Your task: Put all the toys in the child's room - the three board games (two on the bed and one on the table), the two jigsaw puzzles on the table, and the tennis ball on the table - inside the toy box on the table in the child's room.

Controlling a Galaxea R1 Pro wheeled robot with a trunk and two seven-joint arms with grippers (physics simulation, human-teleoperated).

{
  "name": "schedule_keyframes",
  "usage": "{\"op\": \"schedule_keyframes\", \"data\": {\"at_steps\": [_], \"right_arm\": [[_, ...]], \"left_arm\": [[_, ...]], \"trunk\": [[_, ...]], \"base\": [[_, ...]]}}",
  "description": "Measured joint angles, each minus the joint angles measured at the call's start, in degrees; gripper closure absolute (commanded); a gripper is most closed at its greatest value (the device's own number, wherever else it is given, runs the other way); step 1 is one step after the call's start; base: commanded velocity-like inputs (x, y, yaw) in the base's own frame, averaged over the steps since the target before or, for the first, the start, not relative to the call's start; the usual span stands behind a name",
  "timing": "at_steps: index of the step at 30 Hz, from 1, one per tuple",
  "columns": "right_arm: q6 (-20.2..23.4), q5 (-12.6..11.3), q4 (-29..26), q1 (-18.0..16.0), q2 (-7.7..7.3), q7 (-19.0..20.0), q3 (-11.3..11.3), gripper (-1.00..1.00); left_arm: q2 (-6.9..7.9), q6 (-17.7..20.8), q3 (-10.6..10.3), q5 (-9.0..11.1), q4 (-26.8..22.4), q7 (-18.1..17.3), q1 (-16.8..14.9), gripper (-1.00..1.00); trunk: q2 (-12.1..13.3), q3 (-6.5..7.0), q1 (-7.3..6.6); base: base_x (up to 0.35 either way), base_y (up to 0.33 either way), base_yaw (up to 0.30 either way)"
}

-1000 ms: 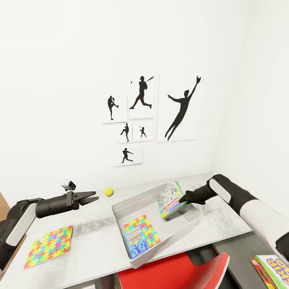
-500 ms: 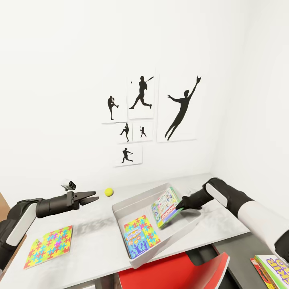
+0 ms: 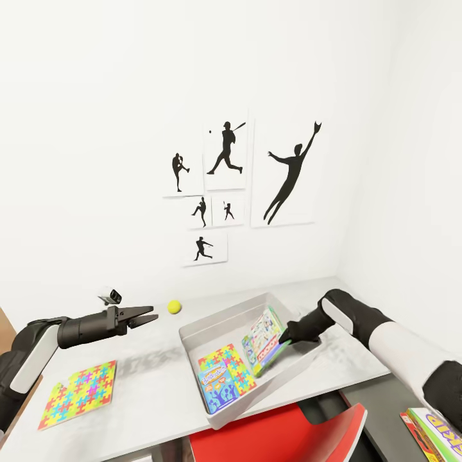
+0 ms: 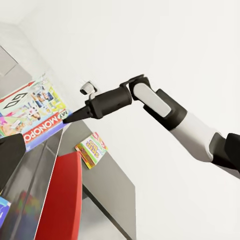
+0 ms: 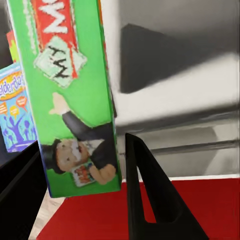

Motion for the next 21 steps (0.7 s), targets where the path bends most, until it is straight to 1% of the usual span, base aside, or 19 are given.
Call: {"op": "schedule_keyframes", "data": {"at_steps": [2,3,6,12,21], "right_arm": [[0.0,3.1,0.7,-0.5,0.63,0.1,0.0,1.00],[0.0,4.0,0.9,-0.9,0.77,0.1,-0.1,1.00],[0.0,5.1,1.8,-1.5,1.02,0.1,-0.1,1.00],[0.0,5.6,2.5,-1.9,1.56,0.2,-0.1,1.00],[0.0,5.7,2.8,-1.9,1.63,0.2,-0.1,1.00]], "left_arm": [[0.00,0.0,0.0,0.0,0.0,0.0,0.0,-1.00],[0.00,0.0,0.0,0.0,0.0,0.0,0.0,-1.00],[0.00,0.0,0.0,0.0,0.0,0.0,0.0,-1.00],[-0.06,0.0,0.0,0.0,0.0,0.0,0.0,-1.00],[0.00,0.0,0.0,0.3,0.0,0.0,0.0,-1.00]], "trunk": [[0.0,0.00,0.00],[0.0,0.00,0.00],[0.0,0.00,0.00],[0.0,0.00,0.00],[0.0,0.00,0.00]], "base": [[0.000,0.000,0.000],[0.000,0.000,0.000],[0.000,0.000,0.000],[0.000,0.000,0.000],[0.000,0.000,0.000]]}}
